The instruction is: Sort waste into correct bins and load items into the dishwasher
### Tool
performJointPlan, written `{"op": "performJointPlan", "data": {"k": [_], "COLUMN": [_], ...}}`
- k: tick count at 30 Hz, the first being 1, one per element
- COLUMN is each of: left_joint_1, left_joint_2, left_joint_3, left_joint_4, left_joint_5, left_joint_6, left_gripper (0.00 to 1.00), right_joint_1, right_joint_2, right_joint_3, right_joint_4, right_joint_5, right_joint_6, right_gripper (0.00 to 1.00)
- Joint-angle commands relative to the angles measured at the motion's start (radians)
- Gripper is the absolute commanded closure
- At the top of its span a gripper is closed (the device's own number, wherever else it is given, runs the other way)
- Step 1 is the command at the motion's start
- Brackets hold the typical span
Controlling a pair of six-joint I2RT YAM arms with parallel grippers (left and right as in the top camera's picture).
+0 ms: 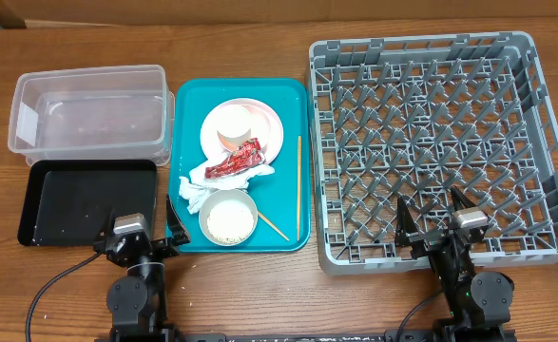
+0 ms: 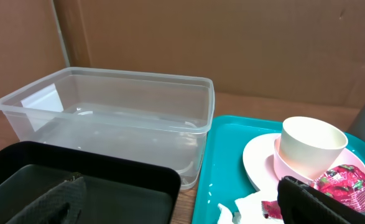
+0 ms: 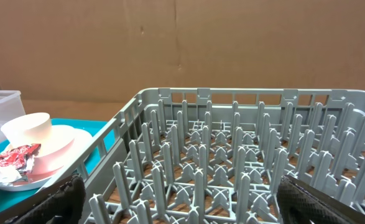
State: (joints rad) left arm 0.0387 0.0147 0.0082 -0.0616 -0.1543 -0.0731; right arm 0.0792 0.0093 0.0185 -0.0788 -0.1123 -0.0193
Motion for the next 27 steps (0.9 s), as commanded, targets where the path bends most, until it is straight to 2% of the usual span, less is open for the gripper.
{"op": "performJointPlan", "data": {"k": [1, 24, 27], "left_joint_1": [0.000, 0.000, 0.000], "left_joint_2": [-0.008, -0.008, -0.008], "left_joint_3": [-0.003, -0.003, -0.003], "left_joint_4": [0.001, 0.002, -0.003], "left_joint_5": [-0.006, -0.005, 0.064], "left_joint_6": [-0.010, -0.010, -0.010], "left_gripper": [0.01, 0.00, 0.00], "right_joint_1": [-0.003, -0.003, -0.003], "right_joint_2": [-0.006, -0.006, -0.006], "right_joint_3": [-0.011, -0.011, -0.011], "right_joint_4": [0.005, 0.005, 0.005], "right_joint_5": [0.006, 0.006, 0.006], "right_joint_6": [0.000, 0.000, 0.000], "right_gripper": [0.00, 0.00, 0.00]}}
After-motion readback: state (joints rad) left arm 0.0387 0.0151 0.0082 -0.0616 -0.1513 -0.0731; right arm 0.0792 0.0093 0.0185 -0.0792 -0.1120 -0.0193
